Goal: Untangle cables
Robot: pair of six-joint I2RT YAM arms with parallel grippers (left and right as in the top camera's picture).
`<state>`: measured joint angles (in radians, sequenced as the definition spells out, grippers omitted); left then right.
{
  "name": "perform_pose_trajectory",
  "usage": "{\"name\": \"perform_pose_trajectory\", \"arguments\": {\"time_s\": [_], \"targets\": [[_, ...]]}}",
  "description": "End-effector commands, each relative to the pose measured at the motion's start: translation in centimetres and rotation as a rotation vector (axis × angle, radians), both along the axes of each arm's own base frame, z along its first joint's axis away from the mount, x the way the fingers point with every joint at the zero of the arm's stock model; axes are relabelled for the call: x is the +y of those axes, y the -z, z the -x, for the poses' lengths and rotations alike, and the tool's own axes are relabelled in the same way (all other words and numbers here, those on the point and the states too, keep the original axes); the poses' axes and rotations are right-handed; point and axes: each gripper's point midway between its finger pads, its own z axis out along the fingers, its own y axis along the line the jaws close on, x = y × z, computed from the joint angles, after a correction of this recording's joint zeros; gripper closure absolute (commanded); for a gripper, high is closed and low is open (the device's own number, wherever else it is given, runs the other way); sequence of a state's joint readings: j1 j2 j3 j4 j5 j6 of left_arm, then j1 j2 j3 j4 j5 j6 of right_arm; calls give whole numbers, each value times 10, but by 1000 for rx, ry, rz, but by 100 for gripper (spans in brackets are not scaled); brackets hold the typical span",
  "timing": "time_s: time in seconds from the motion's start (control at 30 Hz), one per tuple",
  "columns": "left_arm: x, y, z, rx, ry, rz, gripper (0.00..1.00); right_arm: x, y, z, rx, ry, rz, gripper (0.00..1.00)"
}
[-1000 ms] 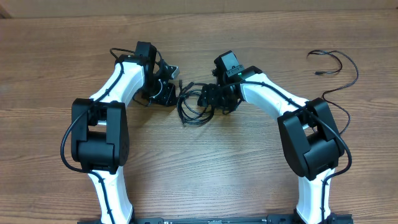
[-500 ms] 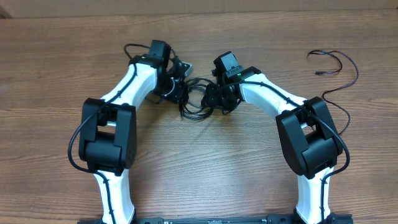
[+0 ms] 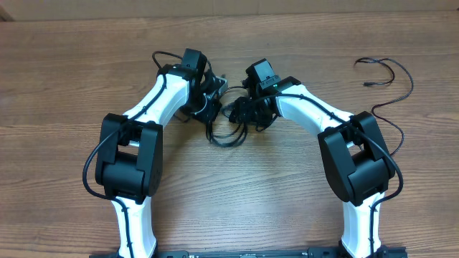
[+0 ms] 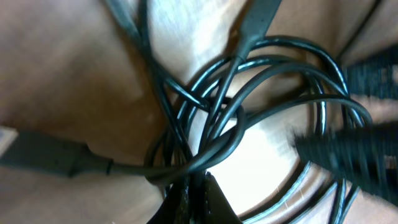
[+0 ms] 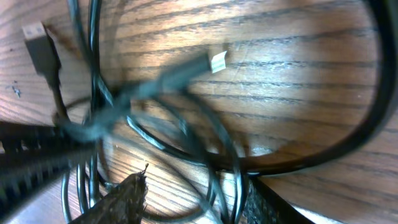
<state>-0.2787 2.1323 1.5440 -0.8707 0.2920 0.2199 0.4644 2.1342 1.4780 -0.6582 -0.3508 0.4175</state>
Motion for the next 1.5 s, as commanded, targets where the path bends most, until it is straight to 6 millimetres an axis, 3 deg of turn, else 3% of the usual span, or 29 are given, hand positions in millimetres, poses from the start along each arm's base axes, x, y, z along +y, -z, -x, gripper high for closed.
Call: {"name": "perform_pose_trajectory", "arguments": {"time_s": [0.0, 0.17, 0.27, 0.43, 0.57, 0.7, 0.83, 1.03, 1.33, 1.47], "targets": [[-4, -21, 11, 1, 86, 26, 96, 6, -10, 3, -3, -59, -47, 49], [-7, -30, 48, 101, 257, 99, 94, 17, -61, 7, -74, -168, -140, 44], [-1, -30, 62, 161, 260, 79, 89, 16, -73, 13, -76, -178, -141, 42], [3, -31, 69, 226, 167, 51, 85, 13, -62, 33, -3, -188, -113, 43], [13, -25, 61, 221, 70, -25, 80, 12, -53, 48, 50, -192, -92, 51], [12, -24, 53, 230, -71, -34, 57, 12, -46, 58, 73, -210, -81, 51], [17, -23, 57, 286, -222, -73, 65, 3, -41, 65, 106, -202, -39, 46], [25, -16, 64, 331, -356, -132, 63, -19, -31, 66, 117, -176, 85, 39], [29, -5, 111, 491, -391, -219, 63, -26, -26, 68, 94, -239, 116, 32], [31, 8, 118, 495, -391, -222, 66, -26, -26, 67, 65, -295, 116, 29]]}}
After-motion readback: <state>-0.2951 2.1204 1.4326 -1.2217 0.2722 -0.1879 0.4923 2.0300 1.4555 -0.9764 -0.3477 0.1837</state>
